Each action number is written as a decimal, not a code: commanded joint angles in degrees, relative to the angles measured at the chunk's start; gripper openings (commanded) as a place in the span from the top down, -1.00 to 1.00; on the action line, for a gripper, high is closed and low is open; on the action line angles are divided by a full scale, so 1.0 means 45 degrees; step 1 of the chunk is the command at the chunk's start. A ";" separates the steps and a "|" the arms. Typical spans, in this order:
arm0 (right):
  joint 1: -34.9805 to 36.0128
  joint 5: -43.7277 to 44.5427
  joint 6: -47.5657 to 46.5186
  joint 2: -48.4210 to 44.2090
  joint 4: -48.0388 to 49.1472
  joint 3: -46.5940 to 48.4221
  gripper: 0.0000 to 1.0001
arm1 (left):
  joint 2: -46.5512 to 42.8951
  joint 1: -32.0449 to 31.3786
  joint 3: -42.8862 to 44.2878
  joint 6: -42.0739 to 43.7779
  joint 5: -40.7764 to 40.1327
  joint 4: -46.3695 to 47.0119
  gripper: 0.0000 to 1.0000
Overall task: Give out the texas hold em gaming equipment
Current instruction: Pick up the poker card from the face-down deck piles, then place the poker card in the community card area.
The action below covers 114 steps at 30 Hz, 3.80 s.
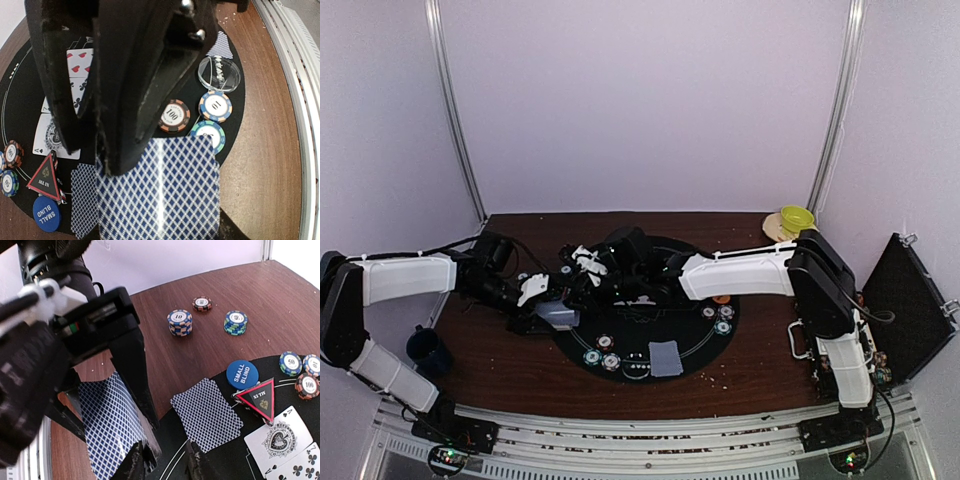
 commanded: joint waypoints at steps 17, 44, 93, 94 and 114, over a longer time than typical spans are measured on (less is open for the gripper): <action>-0.0189 -0.0359 0.0000 -0.0634 0.0405 -0.0760 1.00 | 0.0294 -0.0061 0.0154 0.0142 0.0347 0.0064 -0.06; -0.1346 0.6062 0.6050 -0.5452 0.7476 -0.9033 1.00 | 0.0235 -0.0066 0.0159 -0.0141 0.0093 0.0320 -0.06; -0.0184 1.4509 1.2363 -0.0691 0.5893 -0.7607 0.89 | -0.0008 -0.0064 0.0100 -0.0154 0.0064 0.0320 -0.06; -0.0181 1.4471 1.2389 -0.0654 0.5898 -0.7588 0.88 | 0.0000 -0.0061 0.0100 -0.0157 0.0055 0.0311 -0.06; -0.0140 1.4945 1.1785 -0.1316 0.5201 -0.7748 0.33 | -0.0038 -0.0056 0.0081 -0.0168 0.0035 0.0320 -0.06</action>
